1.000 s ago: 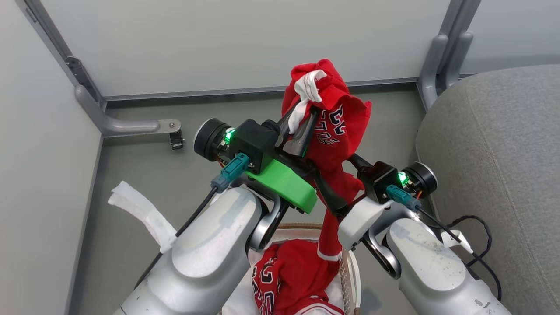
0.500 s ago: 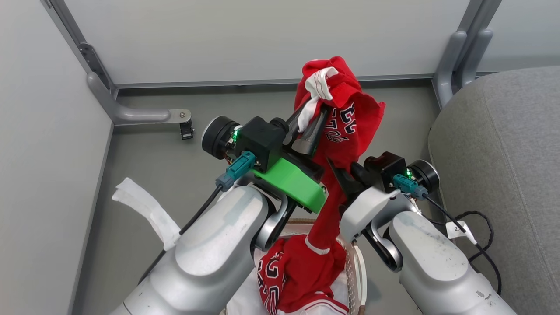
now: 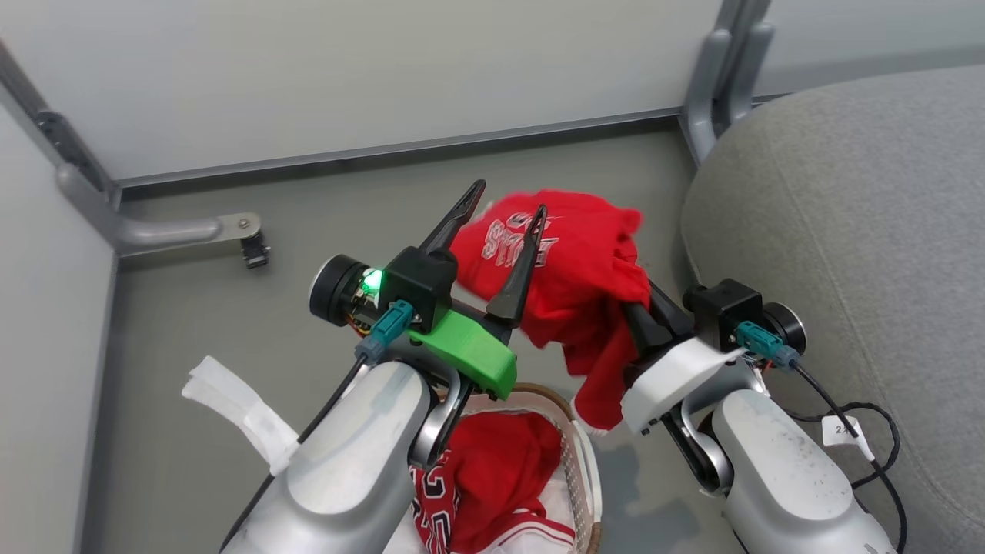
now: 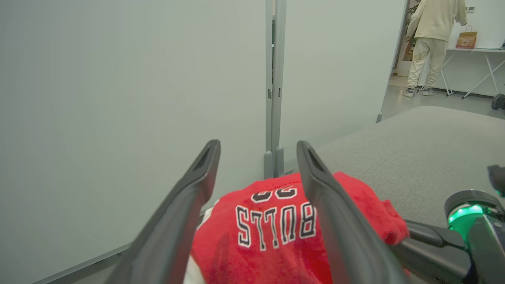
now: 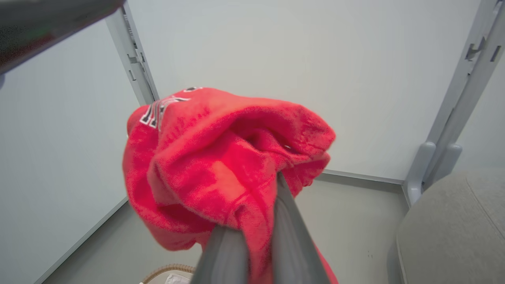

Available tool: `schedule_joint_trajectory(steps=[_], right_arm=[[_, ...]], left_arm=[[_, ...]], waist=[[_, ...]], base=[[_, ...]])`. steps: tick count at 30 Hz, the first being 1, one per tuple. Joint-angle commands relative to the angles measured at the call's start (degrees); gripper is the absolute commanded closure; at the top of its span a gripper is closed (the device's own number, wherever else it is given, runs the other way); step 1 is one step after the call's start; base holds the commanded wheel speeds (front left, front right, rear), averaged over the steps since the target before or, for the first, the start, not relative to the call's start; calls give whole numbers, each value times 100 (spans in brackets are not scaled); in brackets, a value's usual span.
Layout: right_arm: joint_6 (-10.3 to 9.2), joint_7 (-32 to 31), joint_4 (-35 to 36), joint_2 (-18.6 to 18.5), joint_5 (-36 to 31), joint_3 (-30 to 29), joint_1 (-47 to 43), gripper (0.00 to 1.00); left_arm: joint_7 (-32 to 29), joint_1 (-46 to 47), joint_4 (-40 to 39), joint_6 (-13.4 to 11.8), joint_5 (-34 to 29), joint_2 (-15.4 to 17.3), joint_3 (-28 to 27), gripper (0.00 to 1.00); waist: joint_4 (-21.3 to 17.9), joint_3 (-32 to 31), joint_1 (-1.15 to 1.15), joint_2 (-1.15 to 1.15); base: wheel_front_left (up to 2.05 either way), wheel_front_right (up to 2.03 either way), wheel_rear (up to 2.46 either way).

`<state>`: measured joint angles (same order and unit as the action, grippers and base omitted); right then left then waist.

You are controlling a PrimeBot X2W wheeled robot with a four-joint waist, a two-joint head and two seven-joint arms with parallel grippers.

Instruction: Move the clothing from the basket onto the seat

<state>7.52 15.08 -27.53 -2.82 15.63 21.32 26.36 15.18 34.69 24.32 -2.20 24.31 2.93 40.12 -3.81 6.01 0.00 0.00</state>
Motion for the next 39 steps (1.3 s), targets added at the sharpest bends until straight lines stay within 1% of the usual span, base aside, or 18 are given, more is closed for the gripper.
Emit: schedule_joint_trajectory(steps=[1,6,11,13,14,20,26,30,33,37,39], right_arm=[[-6,13,55,-24,14,-63,-128,100],[-6,13,243,-21,0,-175,-392,100],[-6,13,449,-19,-10,-341,-612,100],[-6,13,528,-21,-15,-398,-690,100],[-7,13,581,-23,-47,-494,-733,100],[-6,13,980,-9,-210,-1146,-1103,100],[-6,13,1142,-11,-272,-1469,-1148,100],[-6,13,1049,-18,-430,-1659,-811,100],[-6,13,853,-50,-678,-1904,-375,100],[-7,13,551,-289,-895,-2408,323,100],[-7,13,362,-480,-949,-2617,729,100]], left_arm=[[-4,-119,13,58,-87,14,-90,0],[-4,-423,23,217,-382,12,-379,0],[-4,-698,-15,378,-584,8,-500,0],[-5,-802,-65,400,-594,8,-553,0],[-4,-817,-91,432,-598,8,-516,0],[-4,-734,-141,628,-549,18,-180,0],[-4,-706,-135,589,-575,18,-60,0],[-4,-844,-65,562,-675,19,-200,0],[-4,-881,-83,564,-866,28,-372,0],[-4,-875,-138,665,-1069,157,-496,0],[-4,-825,-131,704,-1184,251,-523,0]], waist=[[-606,9,0,0],[-1416,9,0,0],[-2236,-6,0,0],[-2542,3,0,0],[-2607,41,0,0],[-2728,221,0,0],[-2736,397,0,0],[-2719,582,0,0],[-2669,806,0,0],[-2393,1223,0,0],[-2258,1463,0,0]], base=[[0,0,0],[0,0,0],[0,0,0],[0,0,0],[0,0,0],[0,0,0],[0,0,0],[0,0,0],[0,0,0],[0,0,0],[0,0,0]])
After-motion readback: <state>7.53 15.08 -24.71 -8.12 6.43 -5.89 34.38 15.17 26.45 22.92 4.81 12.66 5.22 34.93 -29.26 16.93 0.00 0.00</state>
